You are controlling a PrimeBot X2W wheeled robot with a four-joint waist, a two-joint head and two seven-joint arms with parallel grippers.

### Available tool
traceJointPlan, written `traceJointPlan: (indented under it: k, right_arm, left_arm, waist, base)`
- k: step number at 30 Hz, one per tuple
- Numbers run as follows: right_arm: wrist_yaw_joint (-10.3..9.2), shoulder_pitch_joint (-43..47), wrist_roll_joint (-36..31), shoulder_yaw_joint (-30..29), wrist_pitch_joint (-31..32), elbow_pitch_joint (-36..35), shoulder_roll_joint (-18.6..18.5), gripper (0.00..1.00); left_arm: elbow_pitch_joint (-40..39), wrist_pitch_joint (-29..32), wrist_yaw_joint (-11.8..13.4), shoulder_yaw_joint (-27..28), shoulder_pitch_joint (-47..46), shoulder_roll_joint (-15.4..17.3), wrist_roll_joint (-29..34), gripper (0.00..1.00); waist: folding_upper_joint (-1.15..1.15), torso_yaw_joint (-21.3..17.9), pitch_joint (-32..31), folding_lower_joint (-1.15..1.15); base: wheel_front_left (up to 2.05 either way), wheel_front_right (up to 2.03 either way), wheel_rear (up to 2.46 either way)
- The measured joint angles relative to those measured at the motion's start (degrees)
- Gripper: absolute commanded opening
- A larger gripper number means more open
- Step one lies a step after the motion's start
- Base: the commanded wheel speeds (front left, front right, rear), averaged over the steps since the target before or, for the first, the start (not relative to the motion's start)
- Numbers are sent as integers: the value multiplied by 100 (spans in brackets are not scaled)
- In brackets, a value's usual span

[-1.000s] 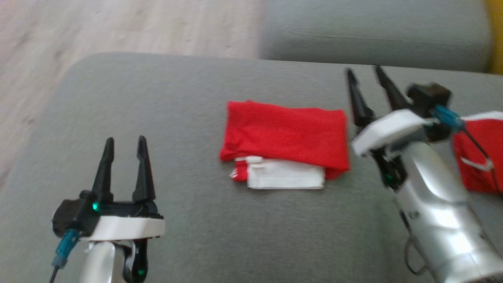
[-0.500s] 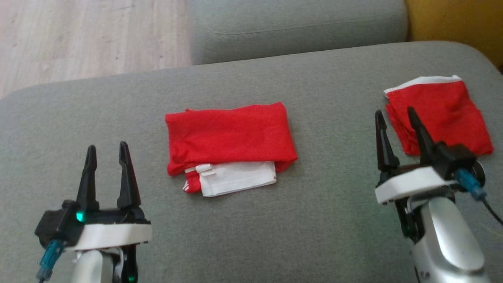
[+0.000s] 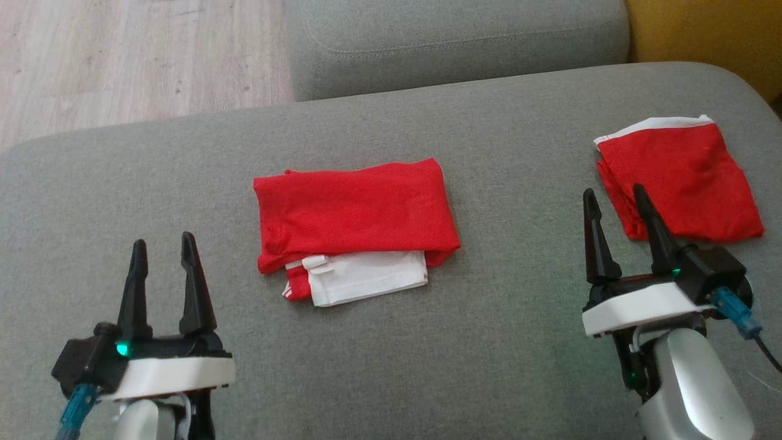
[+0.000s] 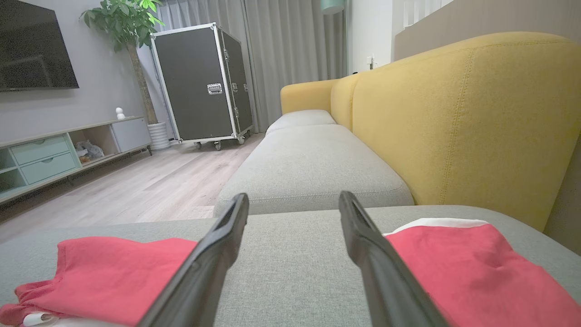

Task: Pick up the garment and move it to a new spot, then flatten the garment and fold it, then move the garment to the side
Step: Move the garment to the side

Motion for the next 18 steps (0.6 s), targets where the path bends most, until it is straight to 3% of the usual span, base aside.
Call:
traceJointPlan:
  k: [11, 18]
  right_arm:
    - [0, 37, 35, 78, 0, 52, 1, 100]
    - [0, -399, -282, 89, 9, 697, 15, 100]
  left_arm:
    - [-24, 0, 3, -51, -2, 0, -5, 100]
    - [-16, 0, 2, -240, -153, -1, -3, 100]
  waist:
    - [0, 90, 63, 0]
    - [0, 325, 340, 0]
  base:
    - [0, 0, 0]
    - [0, 0, 0]
